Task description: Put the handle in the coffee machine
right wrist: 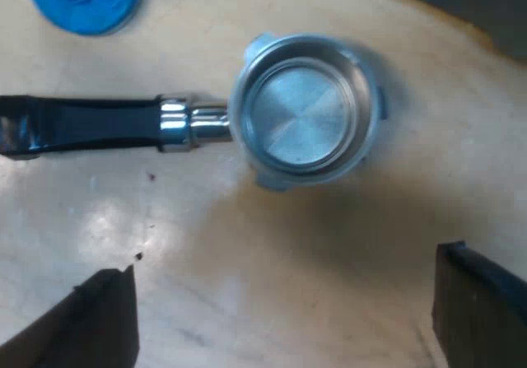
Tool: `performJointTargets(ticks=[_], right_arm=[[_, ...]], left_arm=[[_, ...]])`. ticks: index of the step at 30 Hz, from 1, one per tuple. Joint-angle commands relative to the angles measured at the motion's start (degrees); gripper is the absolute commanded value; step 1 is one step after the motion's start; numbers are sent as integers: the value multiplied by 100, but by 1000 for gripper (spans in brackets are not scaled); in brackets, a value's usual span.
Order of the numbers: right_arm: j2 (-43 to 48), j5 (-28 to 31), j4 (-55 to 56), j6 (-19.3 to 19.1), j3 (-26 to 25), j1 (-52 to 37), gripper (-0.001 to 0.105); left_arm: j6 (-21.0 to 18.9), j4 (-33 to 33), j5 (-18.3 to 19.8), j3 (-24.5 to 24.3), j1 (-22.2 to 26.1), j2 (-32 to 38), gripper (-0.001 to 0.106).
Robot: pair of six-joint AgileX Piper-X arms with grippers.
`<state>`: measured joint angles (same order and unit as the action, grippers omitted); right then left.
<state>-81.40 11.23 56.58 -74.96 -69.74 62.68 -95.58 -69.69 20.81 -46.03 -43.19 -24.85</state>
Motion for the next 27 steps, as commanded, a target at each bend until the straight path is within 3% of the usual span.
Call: performJointTargets(ticks=[1,2,5,16,27], right_arm=[[-2,30,-45,-259,-28,-156,75],[-2,5,-181,-377,-28,-286,76],[-2,-334,-460,-459,-28,-564,76],[-210,-895,-923,-679,-28,-1060,76],[-1020,-871,-1011,-891,-28,-1049,76]], left_arm=[[-28,110,-302,-11,-17,19,87],[123,200,-660,41,-17,19,87],[268,397,-865,183,-17,-2,87],[266,566,-862,435,-17,-2,87],[266,567,-862,435,-17,-2,87]])
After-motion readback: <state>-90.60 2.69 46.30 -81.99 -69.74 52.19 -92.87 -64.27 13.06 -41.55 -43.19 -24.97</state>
